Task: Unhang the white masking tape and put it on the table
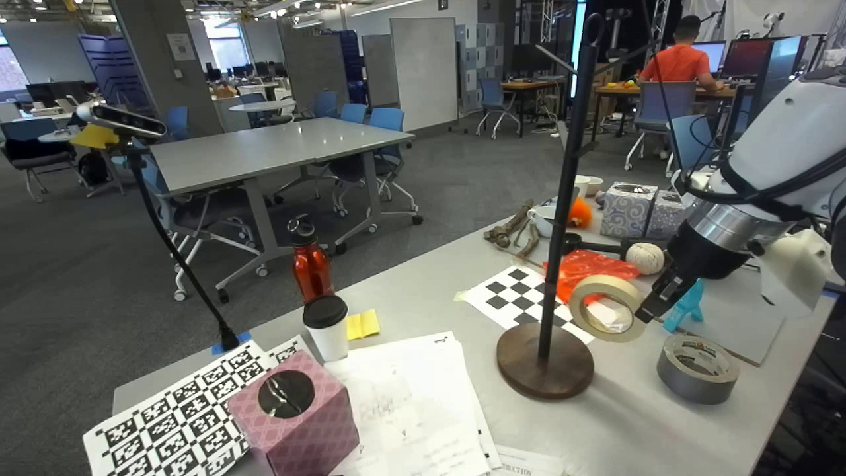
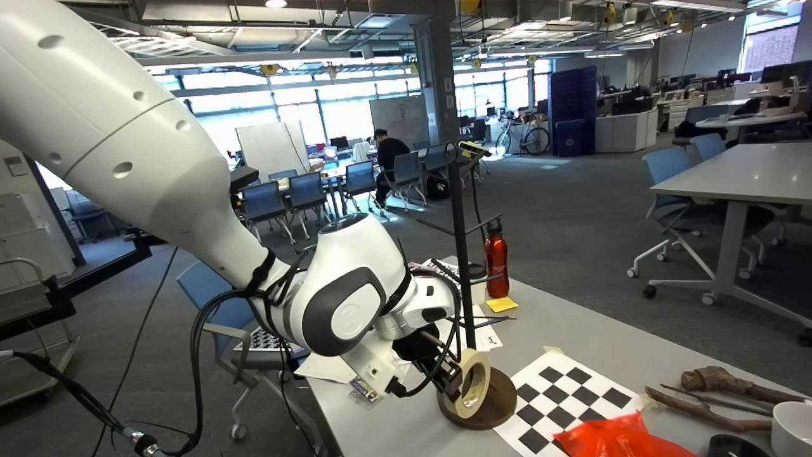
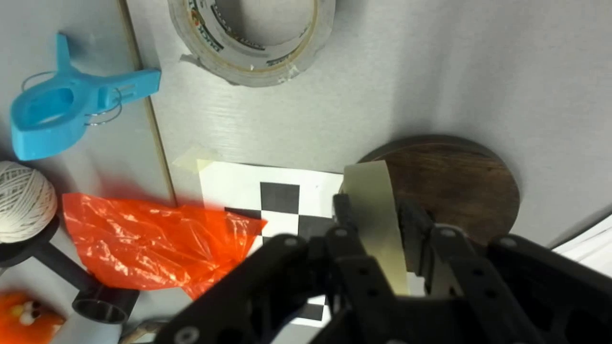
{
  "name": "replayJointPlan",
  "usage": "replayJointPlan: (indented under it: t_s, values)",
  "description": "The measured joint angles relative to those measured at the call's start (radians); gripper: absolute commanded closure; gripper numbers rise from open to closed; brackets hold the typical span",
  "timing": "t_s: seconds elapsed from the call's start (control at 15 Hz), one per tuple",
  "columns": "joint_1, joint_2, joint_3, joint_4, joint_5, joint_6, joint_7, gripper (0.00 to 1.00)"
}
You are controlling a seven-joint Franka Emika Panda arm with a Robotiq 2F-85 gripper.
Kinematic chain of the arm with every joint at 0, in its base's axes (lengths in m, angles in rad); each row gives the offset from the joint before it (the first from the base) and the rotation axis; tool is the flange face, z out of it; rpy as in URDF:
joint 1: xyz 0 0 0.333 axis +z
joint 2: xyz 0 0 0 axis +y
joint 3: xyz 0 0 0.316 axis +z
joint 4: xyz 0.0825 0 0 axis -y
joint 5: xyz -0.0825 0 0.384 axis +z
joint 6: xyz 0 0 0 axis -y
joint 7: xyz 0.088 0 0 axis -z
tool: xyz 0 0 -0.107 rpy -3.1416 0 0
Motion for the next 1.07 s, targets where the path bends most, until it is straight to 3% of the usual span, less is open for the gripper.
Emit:
replayJointPlan:
  t_s: [0.27, 0.47, 0.87, 1.07]
  values:
    - [0.005, -0.01, 0.005, -0.038, 0.142, 0.0, -0.149, 0.93]
    - [0.006, -0.023, 0.051, -0.066, 0.272, 0.0, -0.262, 0.93]
    - [-0.083, -0.034, 0.294, -0.066, 0.693, -0.065, -0.587, 0.93]
    - [-0.1, -0.035, 0.321, -0.039, 0.853, -0.17, -0.719, 0.93]
